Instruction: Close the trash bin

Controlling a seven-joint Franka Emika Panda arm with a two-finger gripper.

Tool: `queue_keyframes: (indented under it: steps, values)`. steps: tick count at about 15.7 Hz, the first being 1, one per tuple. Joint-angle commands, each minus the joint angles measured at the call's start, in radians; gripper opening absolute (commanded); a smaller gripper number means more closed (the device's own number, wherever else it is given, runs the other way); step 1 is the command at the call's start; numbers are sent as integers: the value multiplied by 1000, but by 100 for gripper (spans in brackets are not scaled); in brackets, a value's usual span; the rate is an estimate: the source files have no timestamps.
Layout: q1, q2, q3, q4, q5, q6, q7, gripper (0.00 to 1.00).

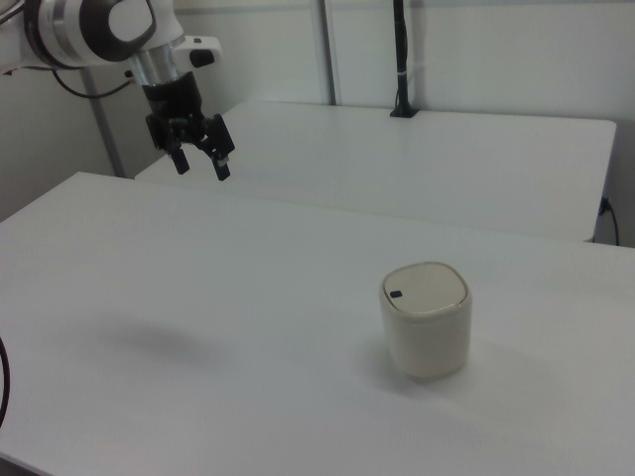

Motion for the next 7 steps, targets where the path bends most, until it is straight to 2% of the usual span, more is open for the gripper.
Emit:
queue_keyframes:
  steps: [1, 7]
  values:
    - [14, -31, -2, -27, 12, -60, -11, 100]
    - [13, -43, -2, -26, 14, -72, -8, 100]
